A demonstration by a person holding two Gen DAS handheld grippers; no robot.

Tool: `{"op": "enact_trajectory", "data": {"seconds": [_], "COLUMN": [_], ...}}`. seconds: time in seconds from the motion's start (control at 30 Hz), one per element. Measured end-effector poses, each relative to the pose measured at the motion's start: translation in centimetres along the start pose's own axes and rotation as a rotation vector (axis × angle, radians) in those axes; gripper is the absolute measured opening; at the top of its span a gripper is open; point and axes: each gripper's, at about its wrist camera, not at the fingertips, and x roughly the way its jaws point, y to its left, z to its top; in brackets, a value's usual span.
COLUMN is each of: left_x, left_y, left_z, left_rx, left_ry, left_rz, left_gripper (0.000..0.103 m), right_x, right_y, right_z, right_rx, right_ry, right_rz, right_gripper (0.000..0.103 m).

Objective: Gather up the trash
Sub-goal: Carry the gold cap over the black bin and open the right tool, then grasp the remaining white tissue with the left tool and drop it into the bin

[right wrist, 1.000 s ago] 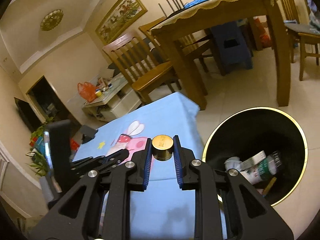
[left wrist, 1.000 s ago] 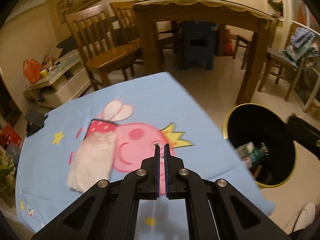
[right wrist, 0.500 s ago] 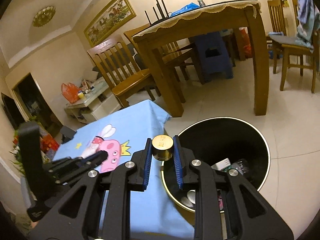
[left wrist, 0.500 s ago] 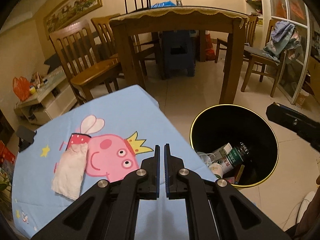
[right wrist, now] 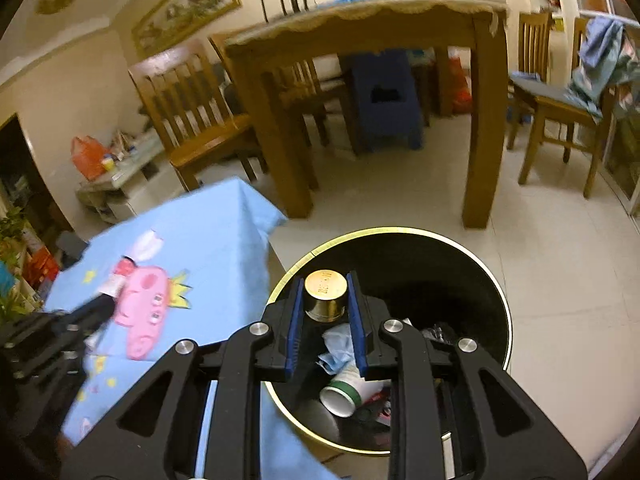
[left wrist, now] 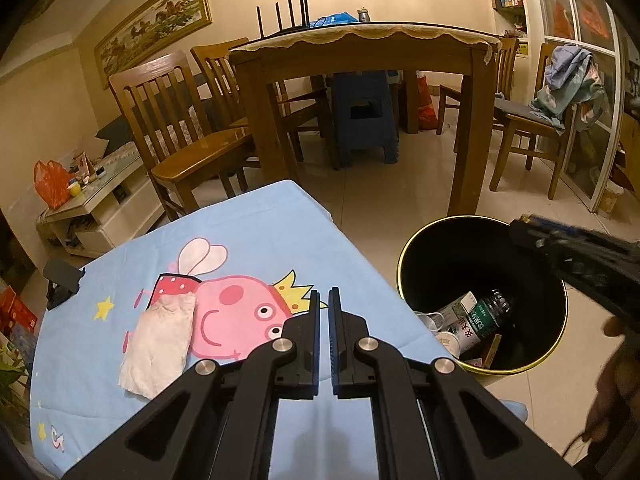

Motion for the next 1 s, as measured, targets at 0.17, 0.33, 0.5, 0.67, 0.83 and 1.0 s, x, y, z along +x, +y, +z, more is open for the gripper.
{"op": "enact_trajectory", "data": {"seconds": [0.17,0.33,0.5,0.67,0.83,1.0], "left_x": [0.2,0.8,1.6,3.8,10.8,9.9], "left_y": [-0.6,-1.7,-0.7,9.2,19.3,15.8], "left_z": [0.3,0.6,0.9,0.2,-3.2,-3.4], "left_rx": [0.018,0.039,0.014,-0.134,-0.282,-0.186], "left_ry": [-0.006,-0.004,0.019,0.095,0.418,0.349], "left_rz": [-0.006,-0.013,-0.013,0.119,0.119,-0.060], "left_gripper": [0.003,0.003,0.007,0.079,0.092,0.065], "right_x": [1.6,1.0,1.0,0.4,0.2,0.4], "right_y": [-1.1,-1.9,-2.8,-2.6,-0.9,1.0], "right_z": [-0.1,0.1,0.0,0.0,0.0,0.1], "right_rx": [0.037,0.051,0.083,0.079,0.040,-0.019], "right_ry": [0.012,-0.019,-0.008,-0.017,-0.024,-0.037], "right_rz": [-0.057,-0.074,-0.069,-0.052,-0.026,-0.020], "right_gripper": [0.061,0.064,0.064,0.064,0.062,0.060]}}
